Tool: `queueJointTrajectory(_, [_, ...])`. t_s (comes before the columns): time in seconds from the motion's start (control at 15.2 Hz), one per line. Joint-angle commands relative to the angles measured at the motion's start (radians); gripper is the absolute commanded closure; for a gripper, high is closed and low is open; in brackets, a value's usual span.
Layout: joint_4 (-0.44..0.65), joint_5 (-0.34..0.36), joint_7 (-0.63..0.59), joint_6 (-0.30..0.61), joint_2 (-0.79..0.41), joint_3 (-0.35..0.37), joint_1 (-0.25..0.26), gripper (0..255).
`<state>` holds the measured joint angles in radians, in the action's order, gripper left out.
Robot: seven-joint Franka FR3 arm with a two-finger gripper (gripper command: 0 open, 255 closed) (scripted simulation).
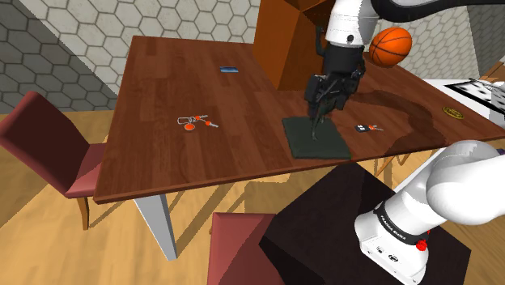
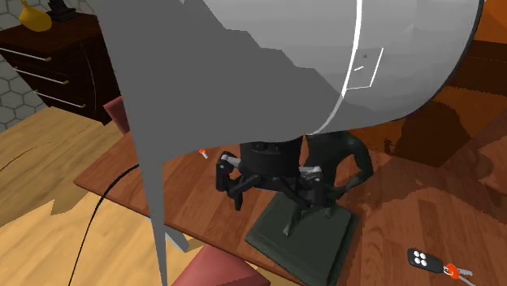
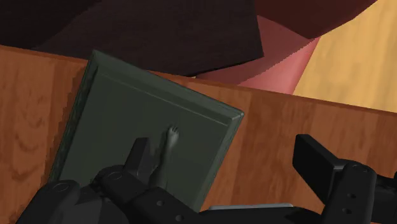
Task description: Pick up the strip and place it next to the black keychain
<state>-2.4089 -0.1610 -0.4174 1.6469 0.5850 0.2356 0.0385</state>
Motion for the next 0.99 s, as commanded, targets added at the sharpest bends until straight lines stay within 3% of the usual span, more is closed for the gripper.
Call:
queueJointTrajectory(0.0, [0.005, -0.023, -0.06, 0.059, -0.071, 0.04, 0.002, 0])
queueJointTrajectory(0.53, [0.145, -0.014, -0.302, 0.247, -0.332, 0.184, -0.018, 0])
queueJointTrajectory(0.92, [0.305, 0.084, -0.509, 0.346, -0.562, 0.266, -0.031, 0])
